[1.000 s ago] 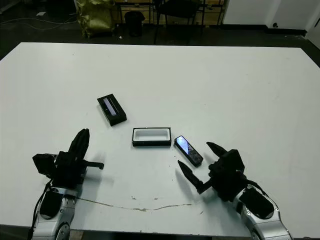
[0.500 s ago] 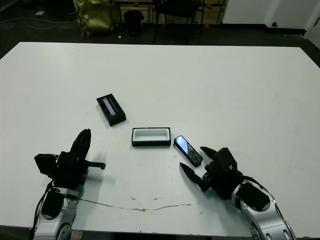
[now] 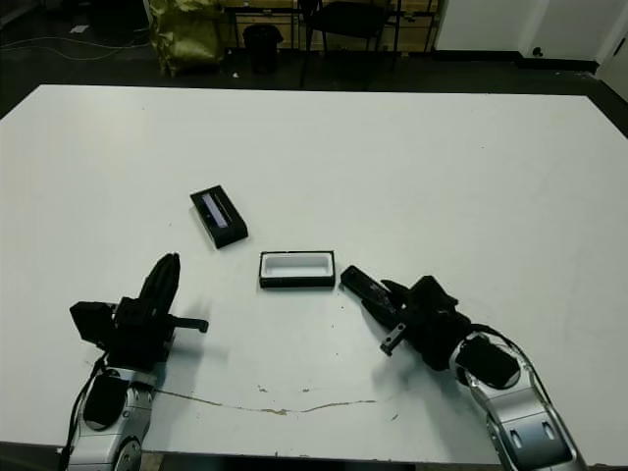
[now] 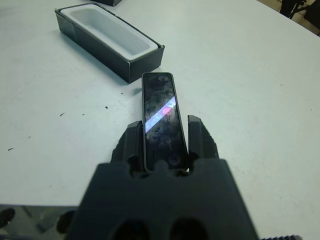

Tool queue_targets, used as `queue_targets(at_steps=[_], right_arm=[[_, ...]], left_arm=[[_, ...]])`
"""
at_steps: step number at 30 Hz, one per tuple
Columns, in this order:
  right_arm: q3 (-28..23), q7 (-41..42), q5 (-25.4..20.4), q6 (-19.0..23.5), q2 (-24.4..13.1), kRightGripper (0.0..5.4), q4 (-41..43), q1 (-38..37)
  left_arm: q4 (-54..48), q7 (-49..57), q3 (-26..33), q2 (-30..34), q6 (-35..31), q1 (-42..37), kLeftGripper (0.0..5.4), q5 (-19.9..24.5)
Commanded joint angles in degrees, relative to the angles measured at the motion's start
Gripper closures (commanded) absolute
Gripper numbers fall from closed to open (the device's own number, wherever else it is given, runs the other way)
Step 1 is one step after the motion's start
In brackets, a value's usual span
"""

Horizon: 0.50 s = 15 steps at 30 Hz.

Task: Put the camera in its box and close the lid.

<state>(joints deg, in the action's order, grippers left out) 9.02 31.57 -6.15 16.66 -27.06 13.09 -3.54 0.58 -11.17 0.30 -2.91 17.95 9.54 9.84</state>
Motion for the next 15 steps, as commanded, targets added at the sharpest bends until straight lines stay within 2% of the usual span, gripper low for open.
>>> queue_targets(at_steps=[1,6,9,10,12,13,15], right_arm=[[0.79,1.59,0.85,10.01,-4.43,4.71,4.63,-3.96],[-1.46,2.9,-1.94,14.15,-6.41,4.73,8.71,-4.75],[-2.52,4.77,-2.32,10.3,-7.12,4.73,4.18,-3.48],[-3.3,6.0,-2.84,7.83,-7.01,4.73,0.31,-2.17],[-6.48,8.41,-5.92,5.07,-6.42,4.74,-5.13,0.22],[-8.33,8.73,-7.39,5.85,-6.85,4.74,-4.47,0.92],[-11.59,9.16,-10.11,10.56,-9.17,4.76,0.8,2.58]], left_arm=[[-0.02,0.32,-0.15,0.15,-1.23,0.62,5.4,0.04],[0.09,0.43,-0.13,0.09,-0.97,0.73,5.4,-0.08],[0.01,0.75,-0.19,-0.13,-1.06,0.8,5.4,-0.18],[0.14,0.66,-0.2,-0.16,-0.88,0.78,5.4,-0.06],[0.04,0.74,-0.24,-0.25,-1.21,0.81,5.4,0.07],[-0.03,0.75,-0.27,-0.2,-1.32,0.83,5.4,-0.01],[0.31,0.34,-0.26,-0.05,-1.11,0.64,5.4,0.18]])
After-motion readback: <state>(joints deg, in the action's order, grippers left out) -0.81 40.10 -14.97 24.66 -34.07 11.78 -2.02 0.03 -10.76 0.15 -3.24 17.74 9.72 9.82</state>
